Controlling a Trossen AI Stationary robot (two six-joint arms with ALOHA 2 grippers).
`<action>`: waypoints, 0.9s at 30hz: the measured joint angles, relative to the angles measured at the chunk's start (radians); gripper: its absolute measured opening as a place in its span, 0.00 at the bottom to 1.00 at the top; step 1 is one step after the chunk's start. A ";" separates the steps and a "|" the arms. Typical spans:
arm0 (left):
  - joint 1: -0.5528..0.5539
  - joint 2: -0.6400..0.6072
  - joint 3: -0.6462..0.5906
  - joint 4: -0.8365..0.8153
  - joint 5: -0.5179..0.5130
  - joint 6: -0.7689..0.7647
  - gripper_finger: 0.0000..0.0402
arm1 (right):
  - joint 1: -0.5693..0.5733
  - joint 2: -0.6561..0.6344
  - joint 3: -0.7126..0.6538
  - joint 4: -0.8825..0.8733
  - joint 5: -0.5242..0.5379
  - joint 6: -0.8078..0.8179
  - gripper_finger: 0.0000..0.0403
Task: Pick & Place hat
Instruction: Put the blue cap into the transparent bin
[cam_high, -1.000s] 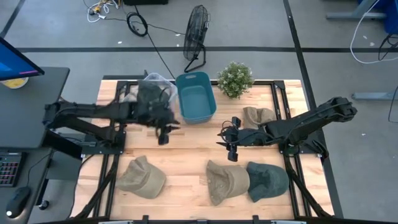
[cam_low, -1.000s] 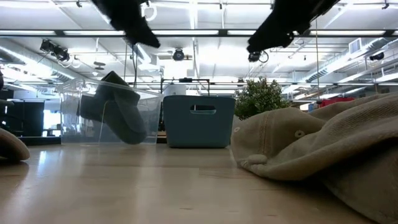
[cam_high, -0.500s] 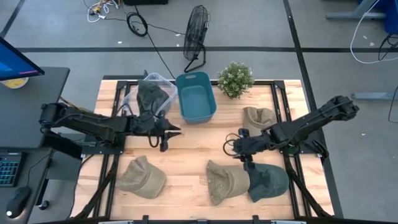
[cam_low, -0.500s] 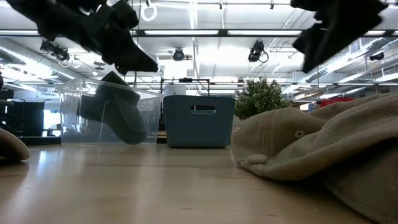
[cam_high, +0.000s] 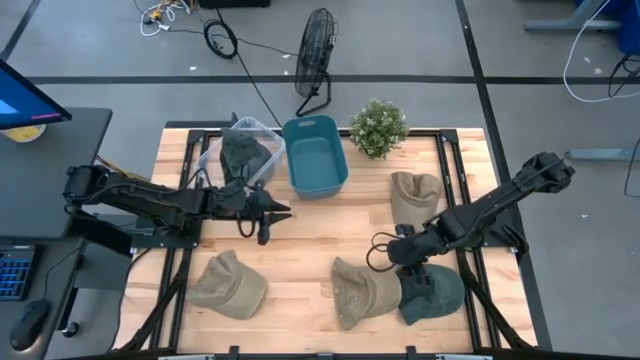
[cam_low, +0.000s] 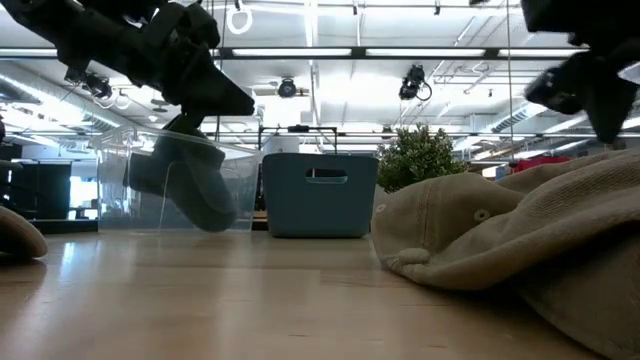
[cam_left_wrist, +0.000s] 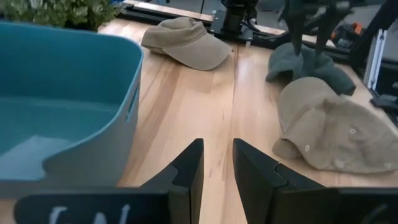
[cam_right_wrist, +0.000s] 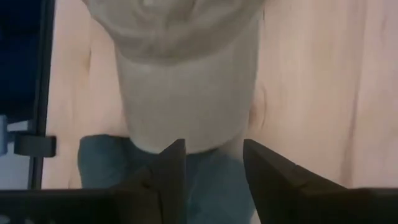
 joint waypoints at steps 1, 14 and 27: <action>0.000 0.000 0.000 0.000 0.000 -0.016 0.22 | 0.006 0.000 -0.013 0.004 -0.003 0.039 0.41; 0.000 0.000 0.000 -0.002 0.000 -0.032 0.22 | 0.090 0.000 -0.164 -0.020 -0.057 0.284 0.41; 0.000 0.000 0.000 -0.002 0.000 -0.021 0.22 | 0.090 0.000 -0.279 0.135 0.088 0.254 0.25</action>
